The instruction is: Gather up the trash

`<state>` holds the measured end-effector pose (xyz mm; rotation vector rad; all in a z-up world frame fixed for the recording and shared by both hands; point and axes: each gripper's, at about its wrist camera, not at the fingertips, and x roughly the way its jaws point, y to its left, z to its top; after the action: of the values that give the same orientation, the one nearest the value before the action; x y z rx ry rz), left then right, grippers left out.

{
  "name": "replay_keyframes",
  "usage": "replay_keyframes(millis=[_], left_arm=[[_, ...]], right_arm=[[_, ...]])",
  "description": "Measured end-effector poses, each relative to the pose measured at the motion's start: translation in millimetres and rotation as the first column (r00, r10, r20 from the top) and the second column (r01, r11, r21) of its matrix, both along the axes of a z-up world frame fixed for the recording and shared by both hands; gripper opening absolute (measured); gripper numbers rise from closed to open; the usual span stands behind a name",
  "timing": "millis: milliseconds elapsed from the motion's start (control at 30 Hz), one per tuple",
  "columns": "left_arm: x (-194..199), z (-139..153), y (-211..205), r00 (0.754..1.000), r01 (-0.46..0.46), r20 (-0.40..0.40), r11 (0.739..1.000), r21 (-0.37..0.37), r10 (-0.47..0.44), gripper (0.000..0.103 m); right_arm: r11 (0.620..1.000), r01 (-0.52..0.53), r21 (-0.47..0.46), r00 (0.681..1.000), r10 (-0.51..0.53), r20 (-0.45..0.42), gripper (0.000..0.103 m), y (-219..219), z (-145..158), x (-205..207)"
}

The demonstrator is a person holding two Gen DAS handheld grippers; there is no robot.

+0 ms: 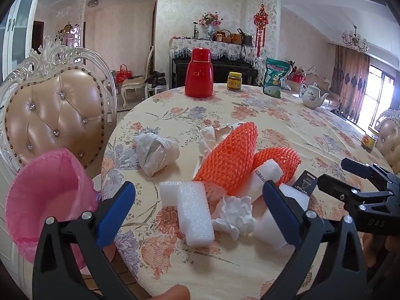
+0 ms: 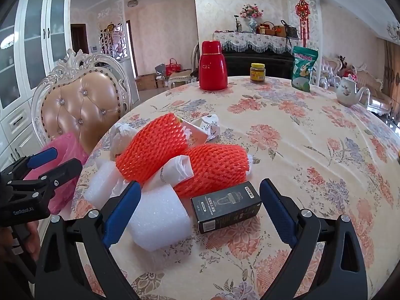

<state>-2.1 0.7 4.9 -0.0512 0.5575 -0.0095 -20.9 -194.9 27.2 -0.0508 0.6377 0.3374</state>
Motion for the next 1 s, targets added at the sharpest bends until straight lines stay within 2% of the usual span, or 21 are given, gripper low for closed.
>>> replay_keyframes(millis=[1000], left_arm=[[-2.3, 1.2, -0.8, 1.0, -0.002, 0.01, 1.0, 0.004, 0.002, 0.098]], right_arm=[[1.0, 0.001, 0.001, 1.0, -0.001, 0.002, 0.089, -1.8, 2.1, -0.6]])
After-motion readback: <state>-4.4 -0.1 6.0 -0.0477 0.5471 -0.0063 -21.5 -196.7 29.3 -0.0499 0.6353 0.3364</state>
